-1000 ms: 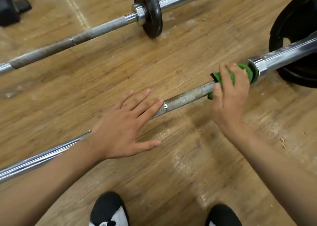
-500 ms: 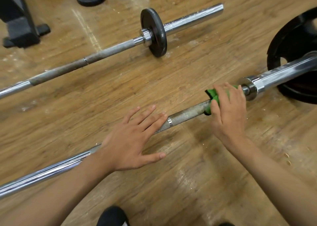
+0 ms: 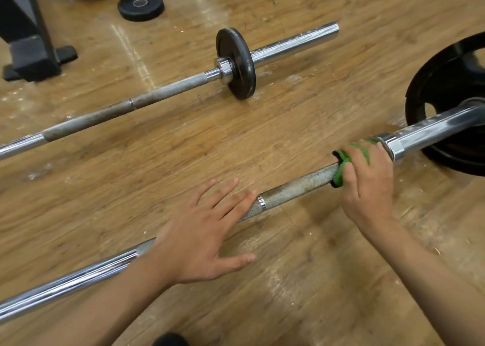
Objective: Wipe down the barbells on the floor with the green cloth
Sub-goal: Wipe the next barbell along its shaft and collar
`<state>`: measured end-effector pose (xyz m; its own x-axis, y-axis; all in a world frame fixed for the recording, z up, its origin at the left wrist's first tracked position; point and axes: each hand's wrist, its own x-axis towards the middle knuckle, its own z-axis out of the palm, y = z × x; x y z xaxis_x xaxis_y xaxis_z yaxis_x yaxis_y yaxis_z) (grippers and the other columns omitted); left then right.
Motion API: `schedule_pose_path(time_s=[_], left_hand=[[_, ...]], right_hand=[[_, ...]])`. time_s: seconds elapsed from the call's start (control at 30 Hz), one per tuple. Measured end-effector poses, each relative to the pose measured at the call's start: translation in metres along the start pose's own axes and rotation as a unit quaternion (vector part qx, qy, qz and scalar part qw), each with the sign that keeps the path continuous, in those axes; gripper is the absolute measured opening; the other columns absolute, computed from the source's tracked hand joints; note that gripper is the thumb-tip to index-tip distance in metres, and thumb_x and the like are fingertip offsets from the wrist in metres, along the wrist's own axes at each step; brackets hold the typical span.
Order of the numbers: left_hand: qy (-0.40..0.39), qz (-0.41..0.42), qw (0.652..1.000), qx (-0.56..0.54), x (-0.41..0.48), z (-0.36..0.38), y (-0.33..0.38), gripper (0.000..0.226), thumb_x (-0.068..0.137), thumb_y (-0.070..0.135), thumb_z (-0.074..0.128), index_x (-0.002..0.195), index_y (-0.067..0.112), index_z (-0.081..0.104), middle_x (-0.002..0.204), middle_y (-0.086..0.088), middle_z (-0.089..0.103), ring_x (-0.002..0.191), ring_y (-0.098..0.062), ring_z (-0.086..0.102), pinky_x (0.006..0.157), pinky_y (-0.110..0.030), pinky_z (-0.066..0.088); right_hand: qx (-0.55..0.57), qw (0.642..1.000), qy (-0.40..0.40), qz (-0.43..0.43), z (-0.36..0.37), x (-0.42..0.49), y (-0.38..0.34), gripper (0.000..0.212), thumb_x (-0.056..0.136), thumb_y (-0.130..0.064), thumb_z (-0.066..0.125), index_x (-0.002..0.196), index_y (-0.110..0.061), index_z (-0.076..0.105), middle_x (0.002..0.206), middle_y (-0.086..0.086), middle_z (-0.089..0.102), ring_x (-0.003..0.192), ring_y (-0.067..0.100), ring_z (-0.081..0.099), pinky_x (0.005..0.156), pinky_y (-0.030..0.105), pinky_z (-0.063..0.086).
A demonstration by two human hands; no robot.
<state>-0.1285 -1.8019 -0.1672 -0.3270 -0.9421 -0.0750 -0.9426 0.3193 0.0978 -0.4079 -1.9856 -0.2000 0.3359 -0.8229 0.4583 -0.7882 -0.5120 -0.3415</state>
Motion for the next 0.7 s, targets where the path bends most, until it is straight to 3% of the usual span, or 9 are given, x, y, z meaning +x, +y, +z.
schedule_pose_path(time_s=[0.1, 0.2, 0.3, 0.43, 0.57, 0.63, 0.7], left_hand=[[0.0, -0.005, 1.0, -0.005, -0.002, -0.001, 0.002, 0.1, 0.096, 0.085, 0.027, 0.167, 0.015, 0.019, 0.169, -0.001, 0.03, 0.161, -0.023, 0.017, 0.124, -0.054, 0.015], [0.003, -0.001, 1.0, -0.011, -0.002, 0.0, 0.004, 0.102, 0.095, 0.086, 0.027, 0.166, 0.014, 0.022, 0.168, -0.002, 0.033, 0.16, -0.024, 0.019, 0.123, -0.053, 0.016], [0.005, -0.004, 1.0, -0.022, -0.004, 0.001, 0.005, 0.102, 0.094, 0.086, 0.028, 0.167, 0.015, 0.02, 0.169, -0.002, 0.033, 0.16, -0.024, 0.019, 0.121, -0.054, 0.019], [0.01, 0.001, 1.0, -0.015, -0.005, 0.002, 0.008, 0.104, 0.093, 0.087, 0.03, 0.166, 0.014, 0.021, 0.167, -0.004, 0.035, 0.158, -0.026, 0.024, 0.12, -0.054, 0.021], [0.011, -0.002, 1.0, -0.019, -0.007, 0.001, 0.014, 0.106, 0.092, 0.088, 0.03, 0.165, 0.013, 0.026, 0.166, -0.004, 0.037, 0.157, -0.027, 0.029, 0.12, -0.055, 0.022], [0.007, 0.002, 1.0, -0.024, -0.008, 0.002, 0.016, 0.107, 0.091, 0.089, 0.031, 0.165, 0.013, 0.025, 0.167, -0.004, 0.035, 0.157, -0.027, 0.028, 0.12, -0.056, 0.023], [0.004, 0.001, 1.0, -0.026, -0.011, 0.001, 0.019, 0.108, 0.091, 0.089, 0.031, 0.165, 0.011, 0.025, 0.167, -0.006, 0.035, 0.157, -0.027, 0.028, 0.119, -0.056, 0.024]], right_hand=[[0.039, 0.999, -0.006, 0.033, 0.003, -0.009, -0.037, 0.076, 0.106, -0.06, 0.019, 0.113, -0.001, 0.066, 0.11, 0.019, 0.055, 0.111, 0.037, 0.05, 0.112, 0.064, 0.032], [0.065, 0.987, -0.091, -0.112, 0.009, -0.042, -0.084, 0.077, 0.104, -0.064, 0.019, 0.122, -0.006, 0.068, 0.115, 0.015, 0.057, 0.115, 0.031, 0.052, 0.12, 0.054, 0.026], [0.023, 0.967, -0.121, -0.225, 0.005, -0.035, -0.06, 0.071, 0.104, -0.061, 0.022, 0.13, -0.014, 0.068, 0.122, 0.013, 0.062, 0.119, 0.032, 0.057, 0.12, 0.054, 0.026], [-0.015, 0.994, -0.058, -0.089, -0.005, -0.021, -0.007, 0.072, 0.104, -0.061, 0.024, 0.122, -0.009, 0.07, 0.122, 0.015, 0.062, 0.121, 0.038, 0.057, 0.119, 0.071, 0.014], [0.024, 1.0, -0.01, 0.014, 0.0, -0.024, -0.031, 0.077, 0.103, -0.064, 0.023, 0.114, -0.004, 0.069, 0.115, 0.018, 0.058, 0.117, 0.039, 0.054, 0.109, 0.07, 0.03], [0.06, 0.997, -0.033, -0.025, 0.004, -0.037, -0.06, 0.08, 0.101, -0.066, 0.021, 0.111, -0.004, 0.07, 0.113, 0.017, 0.06, 0.116, 0.036, 0.054, 0.109, 0.066, 0.032], [0.071, 0.985, -0.089, -0.13, 0.002, -0.057, -0.078, 0.081, 0.101, -0.068, 0.021, 0.119, -0.007, 0.07, 0.119, 0.017, 0.062, 0.122, 0.036, 0.055, 0.116, 0.061, 0.03]])
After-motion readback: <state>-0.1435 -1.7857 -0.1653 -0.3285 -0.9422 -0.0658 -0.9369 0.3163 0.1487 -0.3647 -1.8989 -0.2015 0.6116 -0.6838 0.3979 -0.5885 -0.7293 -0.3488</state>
